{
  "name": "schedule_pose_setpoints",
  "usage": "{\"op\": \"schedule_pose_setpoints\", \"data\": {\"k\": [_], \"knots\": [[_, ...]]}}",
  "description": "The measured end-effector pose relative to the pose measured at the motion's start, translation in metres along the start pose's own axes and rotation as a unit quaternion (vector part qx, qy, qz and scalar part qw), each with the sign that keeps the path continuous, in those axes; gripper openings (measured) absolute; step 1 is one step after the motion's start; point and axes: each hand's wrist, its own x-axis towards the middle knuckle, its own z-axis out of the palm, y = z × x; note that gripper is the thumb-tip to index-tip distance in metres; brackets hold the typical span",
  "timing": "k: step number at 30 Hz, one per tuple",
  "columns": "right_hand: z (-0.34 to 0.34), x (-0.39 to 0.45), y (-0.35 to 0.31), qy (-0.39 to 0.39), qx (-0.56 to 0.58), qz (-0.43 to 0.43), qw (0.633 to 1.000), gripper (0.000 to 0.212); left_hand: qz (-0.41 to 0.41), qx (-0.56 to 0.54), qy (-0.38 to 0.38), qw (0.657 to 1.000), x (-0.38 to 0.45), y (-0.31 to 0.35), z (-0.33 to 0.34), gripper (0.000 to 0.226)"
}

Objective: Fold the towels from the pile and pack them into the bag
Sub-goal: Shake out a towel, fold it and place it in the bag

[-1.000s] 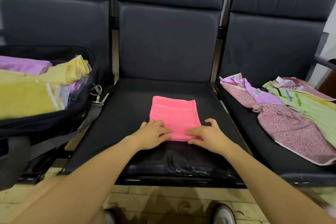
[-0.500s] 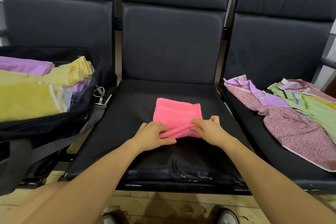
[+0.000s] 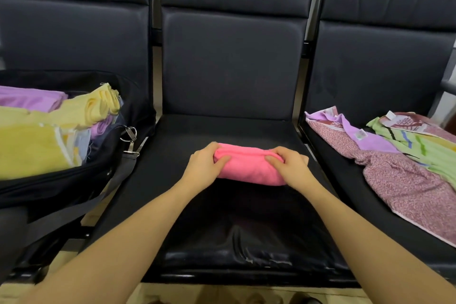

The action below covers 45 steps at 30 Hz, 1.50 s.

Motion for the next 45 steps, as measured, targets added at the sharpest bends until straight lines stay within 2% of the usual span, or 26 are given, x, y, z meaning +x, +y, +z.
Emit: {"op": "schedule_pose_setpoints", "data": {"k": [3,8,10,13,16,20,25,32,36,45], "knots": [[0.004,0.024,-0.006,0.038,-0.004,0.034,0.999,0.011,-0.031,-0.001,0.043,0.999,0.025,0.014,0.004,0.024],[0.022,0.052,0.001,0.061,-0.016,0.085,0.994,0.008,-0.081,0.099,0.070,0.989,0.055,0.013,0.029,0.026],[0.032,0.055,0.008,0.076,-0.040,0.108,0.990,0.018,-0.111,0.173,0.071,0.976,0.060,0.003,0.042,0.031],[0.048,0.046,0.013,0.087,-0.141,0.145,0.975,0.048,-0.184,0.229,0.080,0.953,0.058,-0.008,0.058,0.046],[0.059,0.036,0.017,0.103,-0.230,0.157,0.955,0.070,-0.188,0.261,0.093,0.942,0.056,-0.011,0.065,0.048],[0.065,0.032,0.013,0.081,-0.262,0.174,0.946,0.072,-0.161,0.272,0.063,0.947,0.051,-0.012,0.066,0.045],[0.071,0.020,0.004,0.040,-0.236,0.188,0.953,0.063,-0.143,0.283,0.053,0.947,0.033,-0.011,0.059,0.044],[0.077,-0.020,-0.021,0.067,-0.148,0.133,0.978,0.037,-0.127,0.272,0.067,0.952,-0.007,-0.014,0.028,0.041],[0.067,-0.035,-0.042,0.103,-0.006,0.096,0.990,0.026,-0.120,0.240,0.093,0.959,-0.026,-0.009,0.001,0.042],[0.050,-0.005,-0.179,0.139,0.137,-0.024,0.980,0.027,-0.056,0.254,0.223,0.939,-0.007,-0.007,-0.142,0.037]]}}
